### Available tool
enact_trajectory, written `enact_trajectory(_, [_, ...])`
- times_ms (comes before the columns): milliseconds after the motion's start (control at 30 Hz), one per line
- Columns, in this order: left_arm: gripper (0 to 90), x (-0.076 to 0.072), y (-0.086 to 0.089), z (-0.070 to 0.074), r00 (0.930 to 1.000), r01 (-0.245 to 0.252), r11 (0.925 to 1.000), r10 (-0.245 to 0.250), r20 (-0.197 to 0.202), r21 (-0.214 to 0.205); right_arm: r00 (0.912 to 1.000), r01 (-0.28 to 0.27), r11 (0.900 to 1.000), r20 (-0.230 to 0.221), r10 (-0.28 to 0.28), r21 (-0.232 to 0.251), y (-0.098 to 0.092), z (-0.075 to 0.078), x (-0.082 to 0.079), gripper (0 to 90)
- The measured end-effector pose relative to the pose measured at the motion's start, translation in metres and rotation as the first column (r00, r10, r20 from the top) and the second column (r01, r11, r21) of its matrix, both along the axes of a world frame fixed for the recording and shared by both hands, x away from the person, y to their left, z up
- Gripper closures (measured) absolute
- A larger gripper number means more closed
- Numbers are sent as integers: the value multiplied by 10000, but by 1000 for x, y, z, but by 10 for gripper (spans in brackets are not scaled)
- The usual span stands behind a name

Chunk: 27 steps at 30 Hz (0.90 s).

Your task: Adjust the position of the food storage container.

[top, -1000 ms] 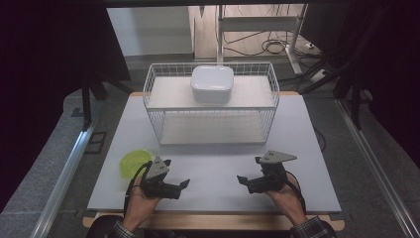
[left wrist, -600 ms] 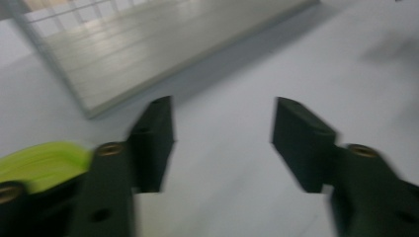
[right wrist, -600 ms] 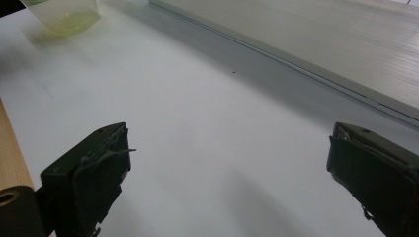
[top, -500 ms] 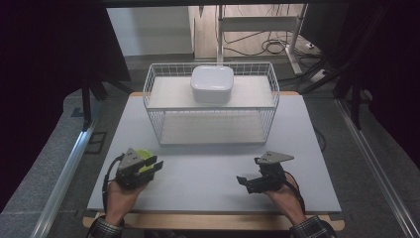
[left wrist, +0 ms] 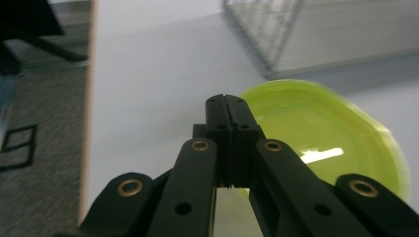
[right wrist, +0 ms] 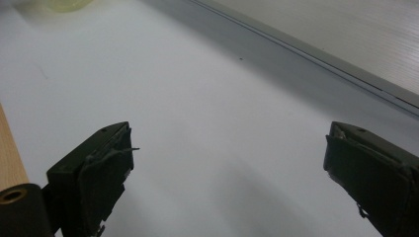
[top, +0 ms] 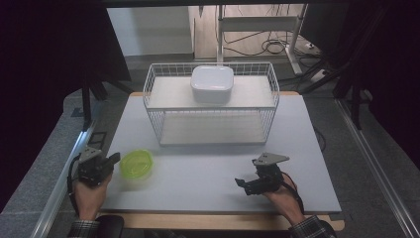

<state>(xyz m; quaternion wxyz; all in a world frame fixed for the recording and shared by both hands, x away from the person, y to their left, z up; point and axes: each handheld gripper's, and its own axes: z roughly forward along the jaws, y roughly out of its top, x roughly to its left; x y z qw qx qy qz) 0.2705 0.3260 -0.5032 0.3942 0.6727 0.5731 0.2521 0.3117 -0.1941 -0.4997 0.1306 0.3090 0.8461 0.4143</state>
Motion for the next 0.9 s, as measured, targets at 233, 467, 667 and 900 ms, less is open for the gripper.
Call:
enact_trajectory(233, [900,11,4,-11,9984,-152,9999,155,-547,55,9999,-129,9998,-47,129,-174,3,-2,0,55])
enact_trajectory(467, [900,14,-4,-14,9967,-95,9995,119,-808,307,9998,-156,9994,-82,153,-320,3,-3,0,57])
enact_trajectory(667, [900,15,-10,-14,9966,-27,9998,43,-825,198,9998,-173,9991,-120,168,-395,5,-4,0,57])
enact_trajectory(900, [900,17,-29,-13,9953,452,9989,-444,-865,81,9997,-200,9987,-135,194,-471,6,-6,0,57])
